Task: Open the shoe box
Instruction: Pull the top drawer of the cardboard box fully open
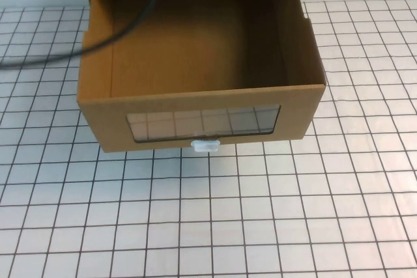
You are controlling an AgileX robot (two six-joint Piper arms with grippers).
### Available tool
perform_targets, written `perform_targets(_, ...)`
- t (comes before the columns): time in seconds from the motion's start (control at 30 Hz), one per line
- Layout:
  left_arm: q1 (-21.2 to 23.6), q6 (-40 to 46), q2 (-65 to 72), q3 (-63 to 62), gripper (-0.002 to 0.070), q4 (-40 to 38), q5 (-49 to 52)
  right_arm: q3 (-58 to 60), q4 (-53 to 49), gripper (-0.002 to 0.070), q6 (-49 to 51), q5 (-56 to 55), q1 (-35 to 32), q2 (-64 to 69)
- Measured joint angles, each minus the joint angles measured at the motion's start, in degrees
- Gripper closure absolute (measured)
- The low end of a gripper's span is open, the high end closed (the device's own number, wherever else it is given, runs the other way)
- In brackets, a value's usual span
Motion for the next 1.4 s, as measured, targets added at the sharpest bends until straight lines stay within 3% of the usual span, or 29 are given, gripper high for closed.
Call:
perform_targets(0.13, 0.00, 3.42, -9.97, 14.43, 0.0677, -2.04, -7.65, 0.00, 12.62, 0.0687, -9.58, -0.25, -10.54, -5.33)
perform_targets(0.33, 0.00, 13.26, -27.33, 36.00, 0.0677, -10.58, -18.46, 4.29, 23.04, 0.0689, -17.75, -2.95, -18.28, -11.00)
perform_targets(0.53, 0.00, 19.22, -45.55, 53.18, 0.0677, -16.48, -24.47, 15.90, 30.28, 0.0689, -18.21, -12.25, -19.16, -19.72)
perform_targets(0.93, 0.00, 20.10, -77.77, 78.72, 0.0677, -17.67, -33.41, 39.75, 33.05, 0.0689, -11.40, -34.22, -19.16, -39.72)
perform_targets(1.4, 0.00, 20.08, -80.81, 99.12, 0.0677, -18.09, -46.67, 44.65, 37.74, 0.0689, -11.21, -38.42, -19.16, -45.14)
